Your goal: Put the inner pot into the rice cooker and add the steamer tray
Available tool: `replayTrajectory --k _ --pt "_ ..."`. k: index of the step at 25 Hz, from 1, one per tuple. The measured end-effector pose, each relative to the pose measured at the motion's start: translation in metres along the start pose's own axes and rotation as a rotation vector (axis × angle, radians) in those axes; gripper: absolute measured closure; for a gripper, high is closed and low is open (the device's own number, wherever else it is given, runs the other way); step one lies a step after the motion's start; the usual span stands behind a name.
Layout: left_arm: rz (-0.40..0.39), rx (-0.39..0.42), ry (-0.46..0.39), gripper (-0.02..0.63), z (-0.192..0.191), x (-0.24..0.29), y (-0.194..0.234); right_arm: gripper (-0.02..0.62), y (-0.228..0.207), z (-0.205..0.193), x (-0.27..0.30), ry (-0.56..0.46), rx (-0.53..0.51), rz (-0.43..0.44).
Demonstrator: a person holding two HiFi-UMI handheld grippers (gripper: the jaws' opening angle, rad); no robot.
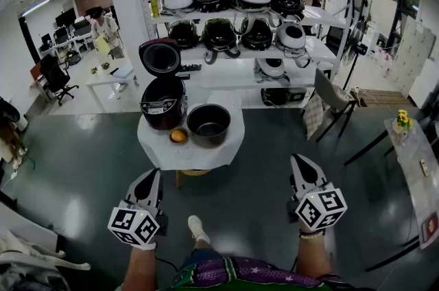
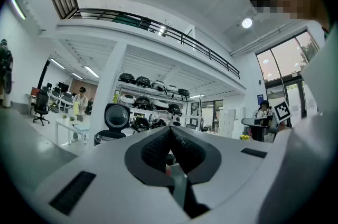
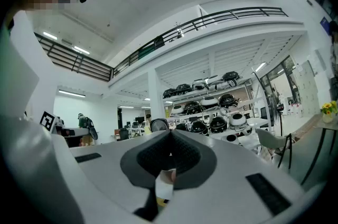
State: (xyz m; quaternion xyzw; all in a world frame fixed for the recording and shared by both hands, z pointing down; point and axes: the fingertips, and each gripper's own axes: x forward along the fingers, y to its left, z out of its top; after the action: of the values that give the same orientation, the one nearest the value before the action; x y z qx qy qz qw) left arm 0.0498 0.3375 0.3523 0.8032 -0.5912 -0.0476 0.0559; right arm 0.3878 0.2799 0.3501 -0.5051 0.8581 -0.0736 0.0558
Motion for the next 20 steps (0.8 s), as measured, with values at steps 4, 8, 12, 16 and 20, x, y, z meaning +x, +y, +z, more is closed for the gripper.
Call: replayTrajectory --k 4,8,12,16,20 --pt "0.005 -0.003 -0.005 0.584 0.000 -0.006 -0.003 0.592 0.003 -0.001 -0.004 -0.001 -0.007 0.006" --pt "0.009 -0.001 0.002 0.584 -0.002 -0.008 -0.004 0.592 0.008 -0.002 -0.004 0.000 -0.009 0.022" --pt "0.006 0.006 0.015 0.584 -0.006 -0.011 -0.006 0.592 0.013 -0.006 -0.004 0.005 -0.013 0.036" --pt "0.003 0.010 0.013 0.584 -0.007 -0.010 -0.009 0.591 0.013 -0.004 -0.005 -0.004 -0.013 0.039" --pt "-0.002 0.009 0.007 0.584 -0.004 -0.007 -0.010 0.591 0.012 0.002 -0.006 -0.043 0.022 0.044"
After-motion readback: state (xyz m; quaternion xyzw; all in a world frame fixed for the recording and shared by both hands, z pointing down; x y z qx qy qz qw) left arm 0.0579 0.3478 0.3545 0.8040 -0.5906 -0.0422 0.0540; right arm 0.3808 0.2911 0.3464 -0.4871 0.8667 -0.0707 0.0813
